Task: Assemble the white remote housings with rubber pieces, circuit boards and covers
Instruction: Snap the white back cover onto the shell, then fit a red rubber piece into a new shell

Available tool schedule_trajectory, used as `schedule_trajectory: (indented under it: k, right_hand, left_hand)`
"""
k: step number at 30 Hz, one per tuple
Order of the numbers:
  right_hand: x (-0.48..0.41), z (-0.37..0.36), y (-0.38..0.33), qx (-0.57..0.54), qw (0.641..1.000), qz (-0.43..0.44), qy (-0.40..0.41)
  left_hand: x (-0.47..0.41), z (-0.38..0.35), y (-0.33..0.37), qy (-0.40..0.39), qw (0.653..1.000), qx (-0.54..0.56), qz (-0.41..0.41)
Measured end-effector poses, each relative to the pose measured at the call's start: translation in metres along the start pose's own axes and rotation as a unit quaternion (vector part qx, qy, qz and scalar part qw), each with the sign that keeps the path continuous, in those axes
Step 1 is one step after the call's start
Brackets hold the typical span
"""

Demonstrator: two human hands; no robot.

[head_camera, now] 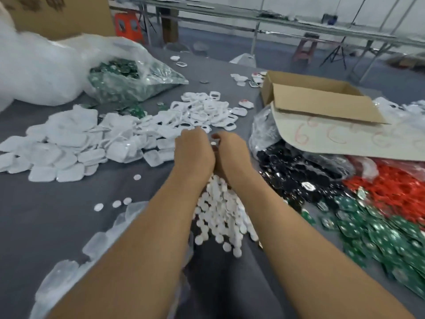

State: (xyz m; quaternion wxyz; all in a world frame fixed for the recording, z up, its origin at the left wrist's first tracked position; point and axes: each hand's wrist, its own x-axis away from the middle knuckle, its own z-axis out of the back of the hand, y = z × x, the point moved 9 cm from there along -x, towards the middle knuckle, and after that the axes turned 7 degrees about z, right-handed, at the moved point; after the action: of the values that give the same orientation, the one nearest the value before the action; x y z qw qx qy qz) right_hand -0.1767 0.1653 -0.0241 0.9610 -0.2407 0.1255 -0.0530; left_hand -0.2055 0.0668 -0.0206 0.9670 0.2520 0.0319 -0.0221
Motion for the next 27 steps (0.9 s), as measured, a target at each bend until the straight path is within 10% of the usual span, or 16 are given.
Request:
schedule_trajectory:
  k: [11, 19, 27]
  right_hand:
    - [-0.077, -0.033, 0.017, 0.061, 0.995, 0.075, 0.031]
    - [0.025, 0.052, 0.028, -0.189, 0.974, 0.076, 0.1]
    - [0.202, 0.083, 0.026, -0.341, 0.933, 0.014, 0.116]
  left_hand:
    - [-0.078, -0.032, -0.003, -0.017, 0.986, -0.129, -0.103]
    - [0.011, 0.027, 0.027, -0.069, 0.948, 0.193, -0.243]
    - [0.162, 0.047, 0.047, -0.188, 0.909, 0.223, -0.298]
